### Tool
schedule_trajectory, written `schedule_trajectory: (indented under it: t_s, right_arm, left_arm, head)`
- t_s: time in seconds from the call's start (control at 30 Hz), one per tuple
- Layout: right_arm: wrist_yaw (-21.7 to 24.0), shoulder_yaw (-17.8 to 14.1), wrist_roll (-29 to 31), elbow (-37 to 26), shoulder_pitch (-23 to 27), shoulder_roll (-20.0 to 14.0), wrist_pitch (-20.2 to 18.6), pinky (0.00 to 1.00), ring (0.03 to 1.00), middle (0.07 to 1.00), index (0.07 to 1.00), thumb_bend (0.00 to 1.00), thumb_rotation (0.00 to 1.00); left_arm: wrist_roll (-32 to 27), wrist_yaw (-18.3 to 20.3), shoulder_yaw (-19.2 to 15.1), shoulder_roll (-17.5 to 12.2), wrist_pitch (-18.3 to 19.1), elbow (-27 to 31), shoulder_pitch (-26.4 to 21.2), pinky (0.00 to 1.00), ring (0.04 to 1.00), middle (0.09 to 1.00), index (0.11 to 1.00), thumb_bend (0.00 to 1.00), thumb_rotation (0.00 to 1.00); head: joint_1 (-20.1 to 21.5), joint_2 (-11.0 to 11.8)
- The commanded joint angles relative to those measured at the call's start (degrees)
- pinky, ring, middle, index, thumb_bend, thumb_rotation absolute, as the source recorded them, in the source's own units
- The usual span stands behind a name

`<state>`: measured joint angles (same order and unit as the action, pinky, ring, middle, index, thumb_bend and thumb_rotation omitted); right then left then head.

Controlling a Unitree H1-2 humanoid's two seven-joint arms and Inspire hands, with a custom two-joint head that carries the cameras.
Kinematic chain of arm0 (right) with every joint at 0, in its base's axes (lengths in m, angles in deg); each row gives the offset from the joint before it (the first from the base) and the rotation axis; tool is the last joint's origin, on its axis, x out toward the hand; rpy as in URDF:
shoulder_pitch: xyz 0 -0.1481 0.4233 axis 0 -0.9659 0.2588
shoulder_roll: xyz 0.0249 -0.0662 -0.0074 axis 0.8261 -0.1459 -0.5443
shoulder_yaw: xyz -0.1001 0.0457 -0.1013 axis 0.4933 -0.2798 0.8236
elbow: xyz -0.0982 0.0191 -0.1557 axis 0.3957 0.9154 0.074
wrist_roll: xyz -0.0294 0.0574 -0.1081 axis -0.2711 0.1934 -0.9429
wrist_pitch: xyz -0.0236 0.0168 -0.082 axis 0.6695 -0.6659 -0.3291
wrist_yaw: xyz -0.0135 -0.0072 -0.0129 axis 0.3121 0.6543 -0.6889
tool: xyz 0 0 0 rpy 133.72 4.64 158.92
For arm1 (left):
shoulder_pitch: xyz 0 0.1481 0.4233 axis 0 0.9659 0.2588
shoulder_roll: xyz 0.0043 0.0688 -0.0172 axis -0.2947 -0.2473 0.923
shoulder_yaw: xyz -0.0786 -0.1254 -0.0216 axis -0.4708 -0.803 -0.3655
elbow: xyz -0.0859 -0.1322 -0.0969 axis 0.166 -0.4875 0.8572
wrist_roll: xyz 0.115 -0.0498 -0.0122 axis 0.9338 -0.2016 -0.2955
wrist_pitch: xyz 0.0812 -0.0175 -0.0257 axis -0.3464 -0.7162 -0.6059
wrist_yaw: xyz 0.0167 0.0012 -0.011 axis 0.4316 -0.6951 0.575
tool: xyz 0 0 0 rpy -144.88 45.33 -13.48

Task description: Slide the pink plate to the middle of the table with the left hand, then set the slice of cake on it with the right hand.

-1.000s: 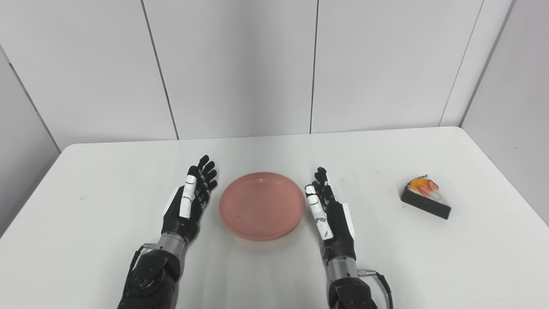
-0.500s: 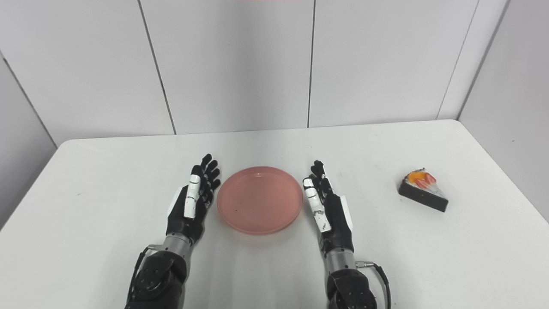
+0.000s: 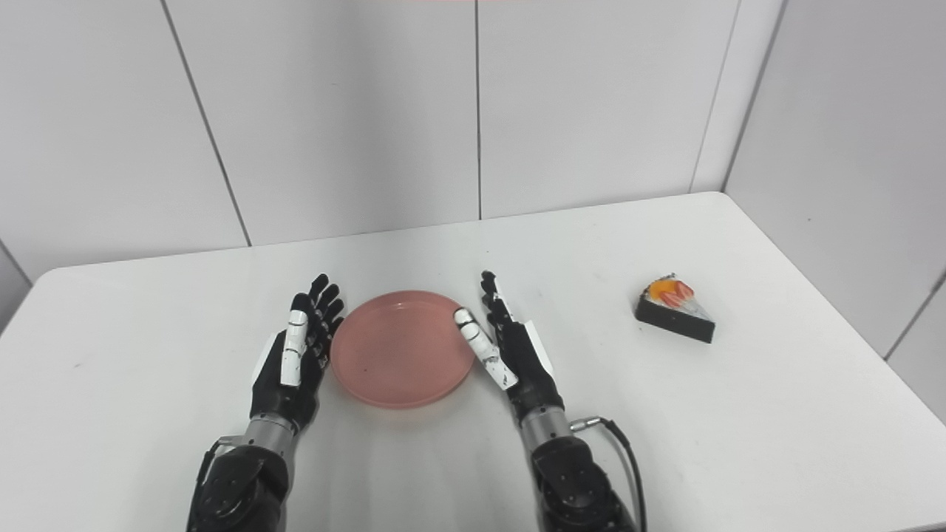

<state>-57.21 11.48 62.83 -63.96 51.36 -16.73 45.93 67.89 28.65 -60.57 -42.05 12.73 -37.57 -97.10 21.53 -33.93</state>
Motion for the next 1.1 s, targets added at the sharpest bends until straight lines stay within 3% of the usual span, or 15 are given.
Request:
schedule_trajectory:
  t_s: [0.0,0.1,0.17,0.27,0.4,0.6,0.73,0.77,0.83,1.07]
  right_arm:
    - [-0.19,-0.35,-1.45,-4.12,3.30,-1.02,-1.29,0.94,0.987,0.999,1.000,0.63,0.74]
    - [-1.27,-0.67,-3.48,-5.99,3.70,-2.10,-2.85,0.95,0.988,0.983,1.000,0.60,0.73]
    - [0.91,-0.49,-4.55,-8.43,4.44,-5.27,-5.03,0.96,0.987,0.978,0.999,0.59,0.74]
    - [4.75,-1.52,-2.81,-12.28,5.56,-9.17,-8.18,0.94,0.963,0.968,0.980,0.63,0.53]
    - [5.37,-2.47,-5.30,-16.82,6.87,-12.57,-11.63,0.90,0.939,0.949,0.970,0.66,0.50]
    - [6.68,-3.69,-7.78,-22.37,9.14,-17.03,-20.87,0.89,0.921,0.917,0.933,0.71,0.43]
    - [9.00,-2.59,-12.39,-25.39,10.03,-20.97,-26.95,0.84,0.890,0.893,0.909,0.75,0.43]
    - [9.85,-2.43,-13.29,-26.09,10.09,-21.85,-28.07,0.84,0.892,0.893,0.901,0.74,0.38]
    - [11.23,-2.95,-14.89,-26.87,10.06,-22.32,-28.99,0.83,0.897,0.896,0.891,0.75,0.33]
    - [18.15,-10.50,-24.41,-28.37,10.12,-20.47,-29.11,0.86,0.918,0.911,0.885,0.75,0.27]
  left_arm:
    - [-0.60,0.30,-0.12,0.28,-1.75,-1.66,1.37,1.00,1.000,1.000,1.000,0.68,1.00]
    - [-0.35,-0.25,-0.34,0.37,-1.94,-2.19,1.19,1.00,1.000,1.000,1.000,0.67,1.00]
    - [-0.61,-0.02,-0.51,0.22,-1.79,-2.51,1.12,1.00,1.000,1.000,1.000,0.67,1.00]
    - [-1.03,0.39,-0.86,0.00,-2.20,-3.42,0.79,1.00,1.000,1.000,1.000,0.69,1.00]
    - [-1.51,1.13,-0.96,-0.54,-2.84,-4.45,0.34,1.00,1.000,1.000,1.000,0.70,1.00]
    - [-2.23,1.23,-1.62,-1.08,-4.34,-5.65,-0.07,1.00,1.000,1.000,1.000,0.70,1.00]
    - [-4.29,2.35,-2.42,-1.27,-2.71,-4.92,-0.02,1.00,1.000,1.000,1.000,0.69,1.00]
    - [-4.86,2.53,-2.67,-1.28,-1.93,-4.76,-0.03,1.00,1.000,1.000,1.000,0.69,1.00]
    - [-5.59,2.88,-3.01,-1.45,-1.32,-4.91,-0.13,1.00,1.000,1.000,1.000,0.71,1.00]
    - [-6.13,3.51,-3.46,-2.27,-0.02,-3.85,0.09,1.00,1.000,1.000,1.000,0.71,1.00]
  head:
    - [0.05,0.41]
    - [0.15,0.83]
    - [0.31,1.29]
    - [0.74,1.80]
    - [2.58,2.86]
    - [6.89,4.21]
    - [8.24,4.46]
    - [8.36,4.48]
    - [8.61,4.53]
    - [9.53,4.39]
